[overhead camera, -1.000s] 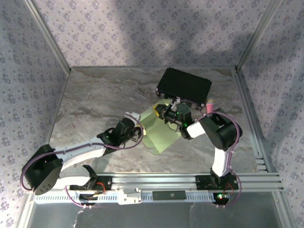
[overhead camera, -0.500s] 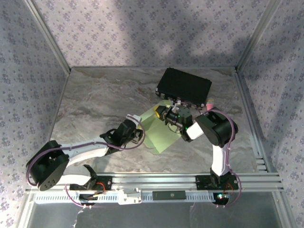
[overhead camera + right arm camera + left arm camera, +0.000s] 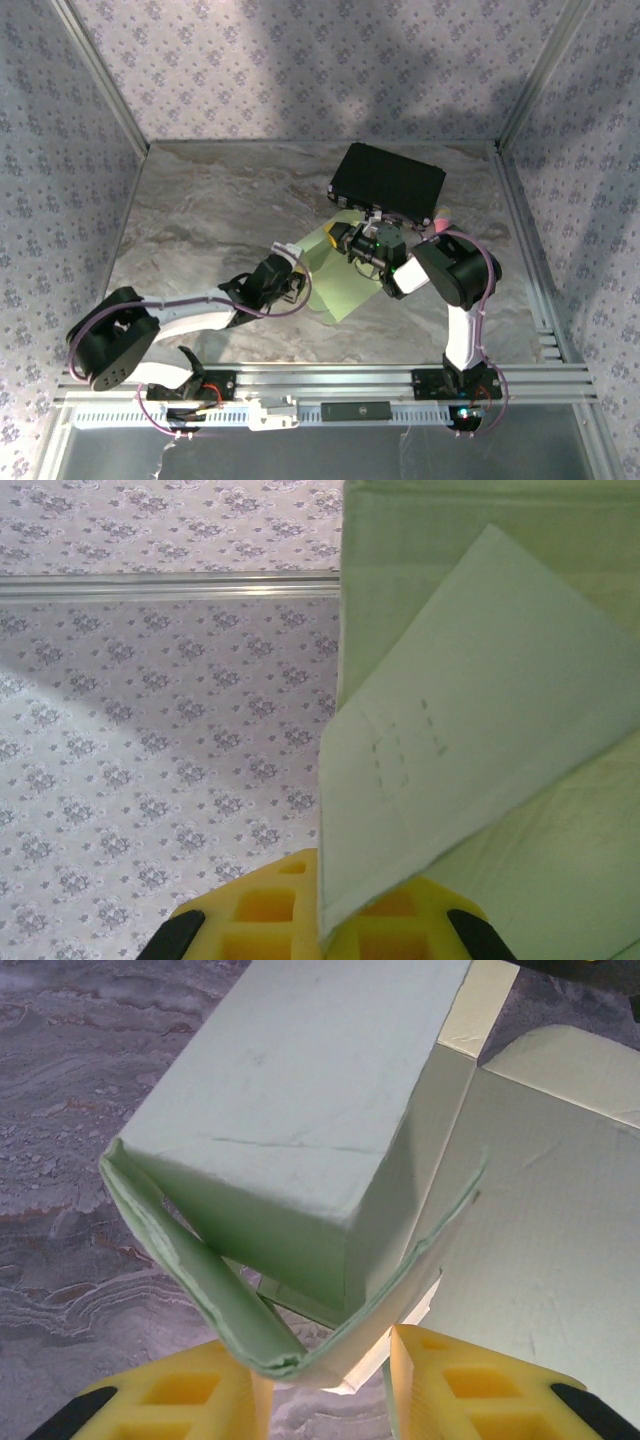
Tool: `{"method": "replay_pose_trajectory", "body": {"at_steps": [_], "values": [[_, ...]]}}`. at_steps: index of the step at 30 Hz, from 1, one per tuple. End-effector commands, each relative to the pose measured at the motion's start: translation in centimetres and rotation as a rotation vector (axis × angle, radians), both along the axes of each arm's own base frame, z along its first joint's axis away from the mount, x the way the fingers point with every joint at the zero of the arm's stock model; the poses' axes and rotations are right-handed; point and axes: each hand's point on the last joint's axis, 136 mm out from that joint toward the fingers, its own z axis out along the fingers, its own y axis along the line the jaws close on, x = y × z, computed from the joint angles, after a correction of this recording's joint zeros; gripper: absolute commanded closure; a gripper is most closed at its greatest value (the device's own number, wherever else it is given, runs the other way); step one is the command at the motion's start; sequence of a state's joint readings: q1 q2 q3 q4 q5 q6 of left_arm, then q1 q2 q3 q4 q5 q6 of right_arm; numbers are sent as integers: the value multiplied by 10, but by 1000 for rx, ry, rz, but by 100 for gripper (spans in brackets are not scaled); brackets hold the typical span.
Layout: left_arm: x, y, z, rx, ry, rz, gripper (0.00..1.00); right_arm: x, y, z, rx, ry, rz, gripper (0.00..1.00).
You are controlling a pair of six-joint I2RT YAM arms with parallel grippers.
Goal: Fold the paper box
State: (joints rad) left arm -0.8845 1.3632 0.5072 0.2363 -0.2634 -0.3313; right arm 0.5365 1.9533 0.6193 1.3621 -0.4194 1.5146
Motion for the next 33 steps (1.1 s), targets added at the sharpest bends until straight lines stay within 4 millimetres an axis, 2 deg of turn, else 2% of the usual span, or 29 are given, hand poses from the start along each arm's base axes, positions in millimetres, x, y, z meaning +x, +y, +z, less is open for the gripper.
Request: {"method": "replay_pose_trajectory", "body": {"at_steps": [1, 10, 21, 33], "values": [[7, -2, 3, -10, -32, 35, 63, -3, 3, -2, -2, -18, 17, 100], [17, 2, -1, 29, -60, 132, 61, -5, 4, -5, -1, -5, 17, 100], [28, 2, 3, 17, -97, 221, 61, -4, 2, -7, 8, 19, -1, 100], [41, -2, 6, 14, -109, 276, 64, -9, 10, -25, -1, 74, -10, 100]]}}
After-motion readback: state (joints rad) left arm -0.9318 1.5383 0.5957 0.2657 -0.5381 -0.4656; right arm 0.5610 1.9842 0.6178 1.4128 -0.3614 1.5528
